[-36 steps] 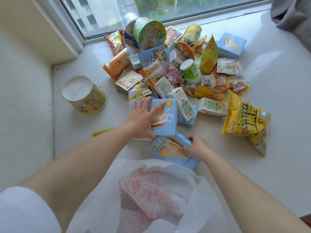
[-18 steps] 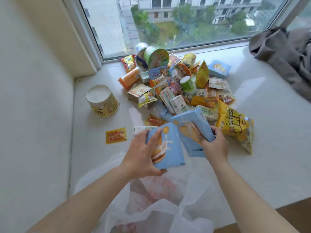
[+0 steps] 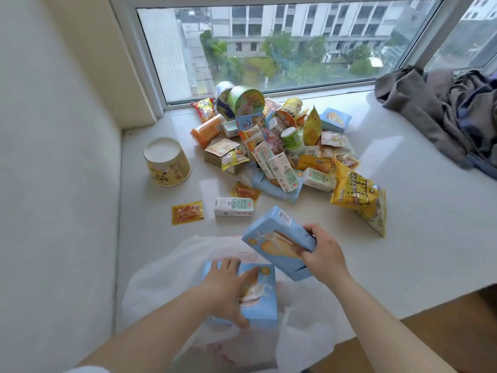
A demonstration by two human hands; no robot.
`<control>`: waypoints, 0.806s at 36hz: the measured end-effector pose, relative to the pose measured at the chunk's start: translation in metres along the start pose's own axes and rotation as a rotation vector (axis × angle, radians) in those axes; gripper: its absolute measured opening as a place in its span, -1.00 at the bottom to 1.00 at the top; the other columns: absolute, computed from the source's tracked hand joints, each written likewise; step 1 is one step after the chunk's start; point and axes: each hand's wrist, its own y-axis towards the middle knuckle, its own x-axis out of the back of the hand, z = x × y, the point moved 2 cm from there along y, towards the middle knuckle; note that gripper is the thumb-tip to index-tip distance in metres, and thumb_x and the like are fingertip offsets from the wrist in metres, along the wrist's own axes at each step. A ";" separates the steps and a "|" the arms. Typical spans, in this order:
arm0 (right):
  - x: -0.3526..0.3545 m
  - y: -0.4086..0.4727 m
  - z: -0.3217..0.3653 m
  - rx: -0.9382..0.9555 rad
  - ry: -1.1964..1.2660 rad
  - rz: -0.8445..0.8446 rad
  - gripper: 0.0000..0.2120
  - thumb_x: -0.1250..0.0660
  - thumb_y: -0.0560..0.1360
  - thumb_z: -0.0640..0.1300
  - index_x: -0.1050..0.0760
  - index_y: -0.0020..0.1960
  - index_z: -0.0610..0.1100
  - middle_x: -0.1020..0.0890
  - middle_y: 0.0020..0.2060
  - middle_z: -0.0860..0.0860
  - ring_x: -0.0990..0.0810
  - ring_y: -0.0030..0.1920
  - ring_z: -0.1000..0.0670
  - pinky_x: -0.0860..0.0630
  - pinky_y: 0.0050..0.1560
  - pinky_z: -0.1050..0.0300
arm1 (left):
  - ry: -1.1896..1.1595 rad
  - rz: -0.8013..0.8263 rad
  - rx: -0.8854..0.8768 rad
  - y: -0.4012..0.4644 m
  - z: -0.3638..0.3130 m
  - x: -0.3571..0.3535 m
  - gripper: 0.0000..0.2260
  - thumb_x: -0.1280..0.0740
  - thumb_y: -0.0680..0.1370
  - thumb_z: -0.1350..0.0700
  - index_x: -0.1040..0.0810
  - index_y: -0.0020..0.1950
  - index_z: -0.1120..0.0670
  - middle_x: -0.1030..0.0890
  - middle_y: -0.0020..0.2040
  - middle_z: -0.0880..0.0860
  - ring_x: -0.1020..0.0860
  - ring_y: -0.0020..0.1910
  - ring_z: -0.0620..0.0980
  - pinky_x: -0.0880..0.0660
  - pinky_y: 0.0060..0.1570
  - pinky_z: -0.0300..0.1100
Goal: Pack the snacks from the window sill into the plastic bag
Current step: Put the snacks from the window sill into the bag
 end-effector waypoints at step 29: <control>-0.028 -0.015 0.024 0.418 -0.856 -0.050 -0.55 -0.60 -0.13 -0.23 -0.58 -0.27 -0.11 -0.54 -0.42 -0.02 -0.49 -0.47 -0.08 -0.36 -0.50 0.20 | 0.044 0.070 0.203 -0.004 0.036 -0.034 0.02 -0.37 0.24 -0.33 0.14 0.52 -0.14 -0.11 0.44 0.17 -0.06 0.43 0.21 -0.06 0.34 0.25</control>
